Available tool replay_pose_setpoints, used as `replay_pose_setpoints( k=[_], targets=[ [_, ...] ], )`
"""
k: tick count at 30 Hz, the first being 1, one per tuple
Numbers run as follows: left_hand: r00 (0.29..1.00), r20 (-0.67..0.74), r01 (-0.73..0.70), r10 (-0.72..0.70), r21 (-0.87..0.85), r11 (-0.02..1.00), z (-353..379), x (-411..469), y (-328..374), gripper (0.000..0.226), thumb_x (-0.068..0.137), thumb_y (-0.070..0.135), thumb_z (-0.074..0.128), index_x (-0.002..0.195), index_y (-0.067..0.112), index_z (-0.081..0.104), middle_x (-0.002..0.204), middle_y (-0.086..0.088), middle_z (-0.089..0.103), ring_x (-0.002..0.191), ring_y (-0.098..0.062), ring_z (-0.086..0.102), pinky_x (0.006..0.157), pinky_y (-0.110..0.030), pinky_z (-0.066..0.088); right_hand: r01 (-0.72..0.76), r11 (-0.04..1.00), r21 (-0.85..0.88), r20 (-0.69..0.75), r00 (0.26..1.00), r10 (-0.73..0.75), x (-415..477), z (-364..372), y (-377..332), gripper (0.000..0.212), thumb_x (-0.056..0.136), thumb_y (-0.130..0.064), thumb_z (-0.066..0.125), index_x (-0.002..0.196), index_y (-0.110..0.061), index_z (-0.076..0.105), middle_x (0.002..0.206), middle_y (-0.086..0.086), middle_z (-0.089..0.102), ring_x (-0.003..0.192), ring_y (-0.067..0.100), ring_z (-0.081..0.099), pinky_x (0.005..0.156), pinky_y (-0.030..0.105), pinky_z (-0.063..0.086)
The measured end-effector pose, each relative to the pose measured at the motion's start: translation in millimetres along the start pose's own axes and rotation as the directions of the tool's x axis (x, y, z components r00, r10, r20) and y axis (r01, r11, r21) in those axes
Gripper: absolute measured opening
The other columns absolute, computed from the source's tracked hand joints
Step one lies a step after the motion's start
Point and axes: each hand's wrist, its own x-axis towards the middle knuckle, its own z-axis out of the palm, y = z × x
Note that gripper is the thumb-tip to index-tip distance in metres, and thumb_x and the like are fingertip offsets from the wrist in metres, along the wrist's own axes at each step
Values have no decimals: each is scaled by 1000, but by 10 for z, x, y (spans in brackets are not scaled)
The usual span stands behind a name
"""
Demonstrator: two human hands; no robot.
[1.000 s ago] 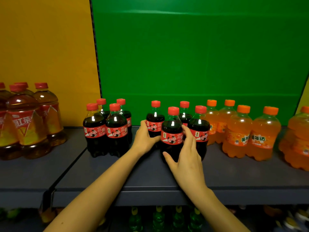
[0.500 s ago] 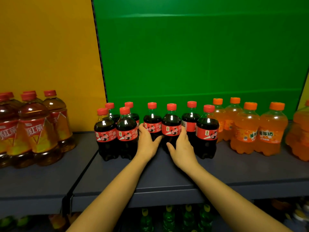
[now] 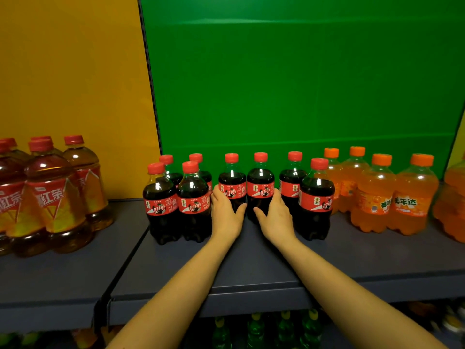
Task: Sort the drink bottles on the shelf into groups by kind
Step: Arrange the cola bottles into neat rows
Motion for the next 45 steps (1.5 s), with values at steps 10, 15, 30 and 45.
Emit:
replay_pose_setpoints(
  k=[10, 15, 30, 45],
  targets=[
    [1000, -7, 7, -7, 23, 1000, 25, 41, -6, 70, 80, 11, 68, 136, 2, 25, 138, -15, 38, 130, -27, 37, 106, -34, 33, -6, 1000, 28, -22, 1000, 6, 29, 55, 31, 58, 88, -16, 59, 137, -5, 29, 138, 13, 46, 125, 30, 46, 101, 39, 37],
    [1000, -15, 11, -10, 35, 999, 22, 23, -4, 81, 79, 12, 68, 141, 1, 17, 144, -16, 32, 135, -28, 31, 111, -40, 30, 9, 999, 47, -29, 1000, -8, 34, 66, 59, 62, 88, -17, 59, 140, -6, 27, 141, 12, 43, 128, 30, 43, 102, 40, 37],
    [999, 25, -35, 33, 103, 994, -85, -157, 140, 81, 88, 8, 57, 147, 4, 1, 156, -12, 8, 145, -23, 9, 118, -37, 15, 23, 997, 80, -1, 1000, -22, -17, -4, 98, 60, 91, -16, 54, 144, -7, 26, 143, 13, 43, 130, 30, 42, 105, 40, 37],
    [928, 75, -368, 364, 53, 928, 16, -513, 491, 23, 85, 13, 61, 107, 9, 55, 102, 7, 51, 96, -10, 51, 86, -24, 44, 294, 955, -44, -342, 894, -291, -718, -921, 282, 47, 79, -11, 68, 121, -15, 46, 114, -8, 43, 110, 10, 41, 90, 21, 32]
  ],
)
